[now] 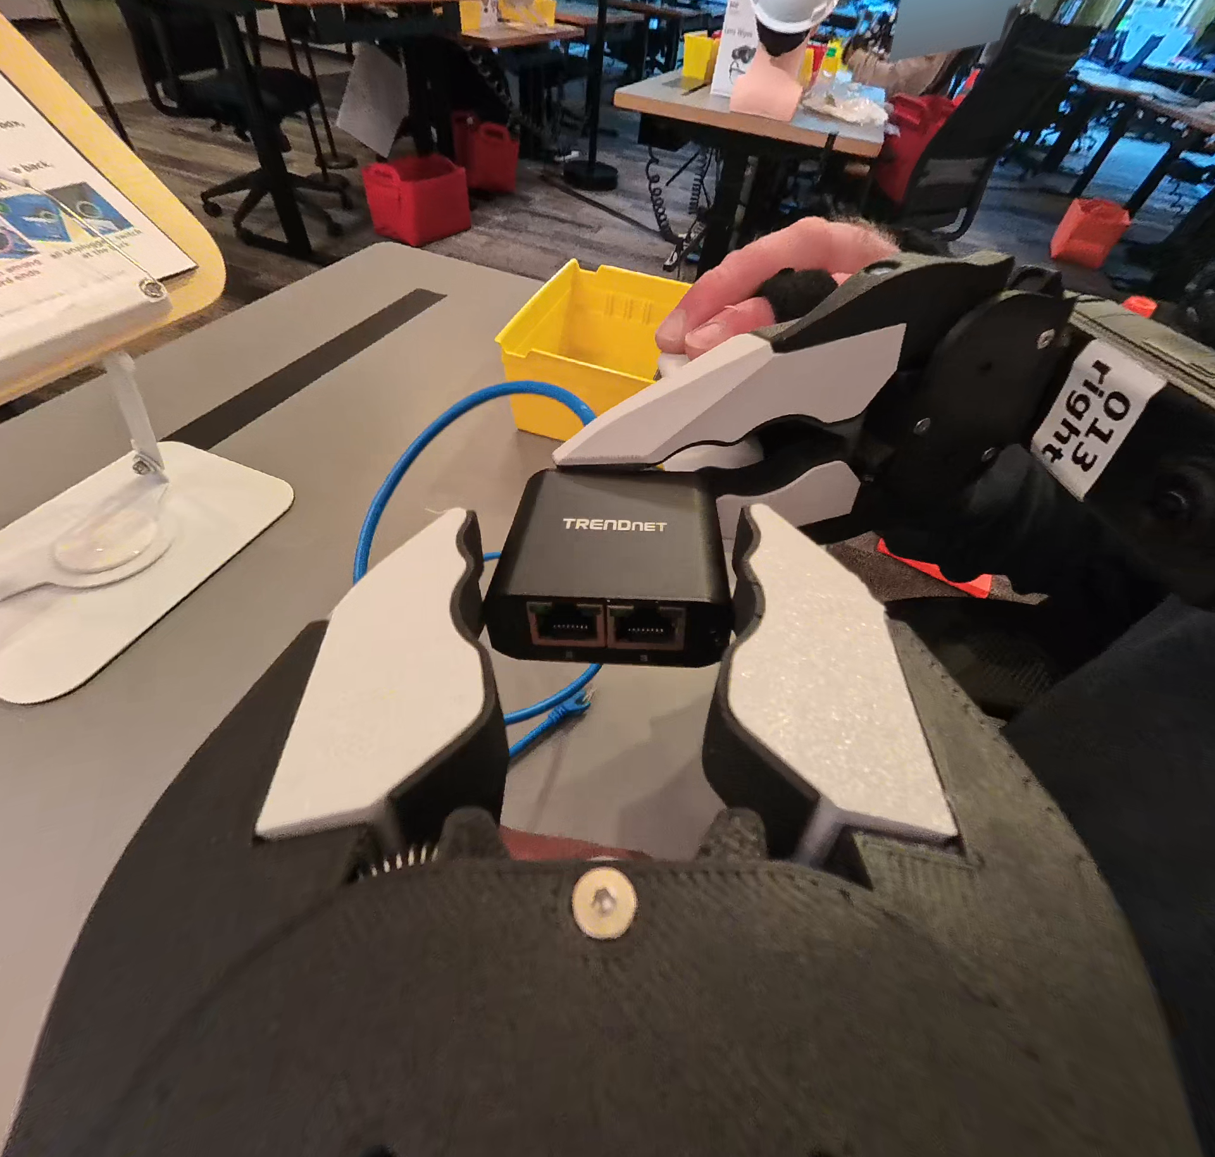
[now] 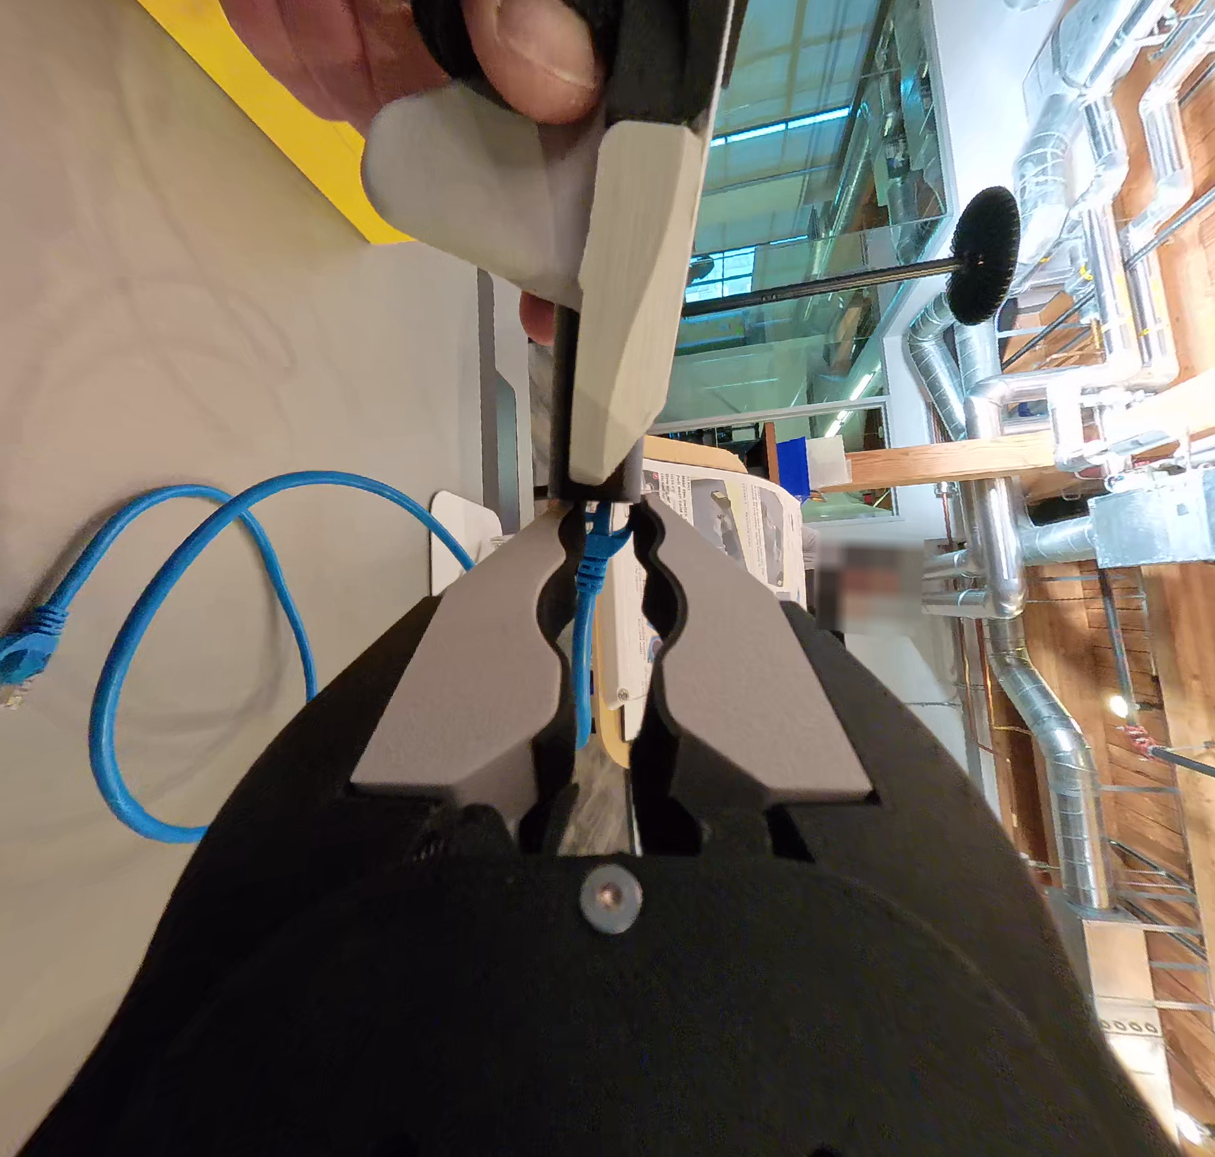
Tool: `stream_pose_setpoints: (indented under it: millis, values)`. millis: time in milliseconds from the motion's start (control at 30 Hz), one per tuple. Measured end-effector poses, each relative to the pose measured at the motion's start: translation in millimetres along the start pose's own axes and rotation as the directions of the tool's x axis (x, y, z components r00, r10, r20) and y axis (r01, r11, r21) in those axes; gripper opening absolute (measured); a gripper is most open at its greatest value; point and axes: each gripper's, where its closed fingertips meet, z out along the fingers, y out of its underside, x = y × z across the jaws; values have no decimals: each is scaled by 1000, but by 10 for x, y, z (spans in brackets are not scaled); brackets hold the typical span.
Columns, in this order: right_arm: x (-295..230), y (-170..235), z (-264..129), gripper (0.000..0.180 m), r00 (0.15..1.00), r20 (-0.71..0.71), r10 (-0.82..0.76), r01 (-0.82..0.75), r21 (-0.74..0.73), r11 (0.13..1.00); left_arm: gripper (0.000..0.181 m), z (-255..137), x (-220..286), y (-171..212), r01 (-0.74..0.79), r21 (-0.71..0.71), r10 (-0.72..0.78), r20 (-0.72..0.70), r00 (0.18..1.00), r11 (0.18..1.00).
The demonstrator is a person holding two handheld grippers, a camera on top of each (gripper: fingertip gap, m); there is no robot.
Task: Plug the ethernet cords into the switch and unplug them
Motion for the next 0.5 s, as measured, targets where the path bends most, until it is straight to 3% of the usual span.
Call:
stream_pose_setpoints:
  millis: [167,500]
  values:
    - [-11,10,-8,10,1000,-9,9,-9,-6,1000,78,-4,-5,46,28,-24,-28,-3,1000,999]
    - [-23,18,-4,11,1000,-7,29,-28,14,999,70,-10,-3,26,5,29,-5,4,1000,1000]
